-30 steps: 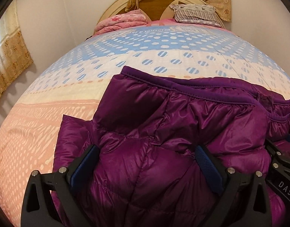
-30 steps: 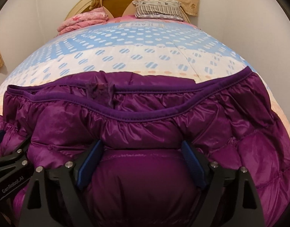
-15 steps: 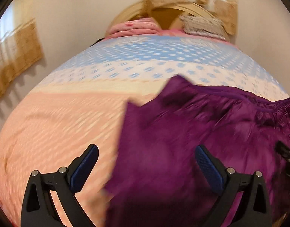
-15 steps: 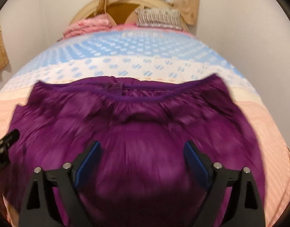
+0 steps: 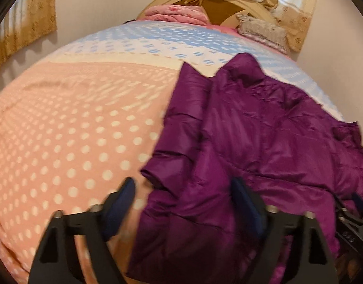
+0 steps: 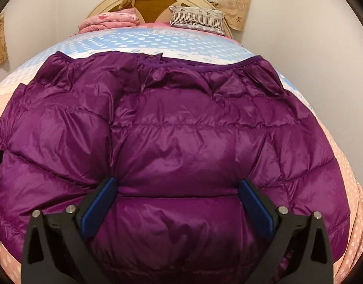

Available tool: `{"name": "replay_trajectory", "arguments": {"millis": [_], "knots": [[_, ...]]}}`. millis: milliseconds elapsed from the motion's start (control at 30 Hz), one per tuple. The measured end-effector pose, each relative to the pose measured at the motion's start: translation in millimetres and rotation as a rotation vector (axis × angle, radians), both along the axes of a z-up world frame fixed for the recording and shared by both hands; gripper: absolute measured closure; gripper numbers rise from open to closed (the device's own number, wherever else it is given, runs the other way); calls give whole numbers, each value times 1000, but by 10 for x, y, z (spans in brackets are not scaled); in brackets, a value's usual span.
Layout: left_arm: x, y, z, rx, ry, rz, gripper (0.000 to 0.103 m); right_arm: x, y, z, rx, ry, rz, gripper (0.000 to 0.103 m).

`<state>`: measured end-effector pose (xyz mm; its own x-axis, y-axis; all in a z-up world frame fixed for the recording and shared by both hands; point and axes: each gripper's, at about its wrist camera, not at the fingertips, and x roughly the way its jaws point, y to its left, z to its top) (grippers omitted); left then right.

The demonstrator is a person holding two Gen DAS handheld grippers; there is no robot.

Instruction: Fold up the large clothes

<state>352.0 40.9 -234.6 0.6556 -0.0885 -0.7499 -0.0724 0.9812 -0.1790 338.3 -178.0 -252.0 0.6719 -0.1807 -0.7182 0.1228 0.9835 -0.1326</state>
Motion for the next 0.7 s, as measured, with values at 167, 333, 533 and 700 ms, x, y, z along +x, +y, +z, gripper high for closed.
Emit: {"name": "replay_trajectory", "arguments": {"millis": [167, 333, 533, 700], "knots": [[-72, -26, 47, 28, -27, -28, 51, -340, 9, 175, 16, -48, -4, 1], [-155, -8, 103, 5, -47, -68, 85, -512, 40, -17, -19, -2, 1, 0], [-310, 29, 234, 9, -63, -89, 97, -474, 59, -31, -55, 3, -23, 0], [-432, 170, 427, 9, -87, -71, 97, -572, 79, -35, -33, 0, -22, 0]]}}
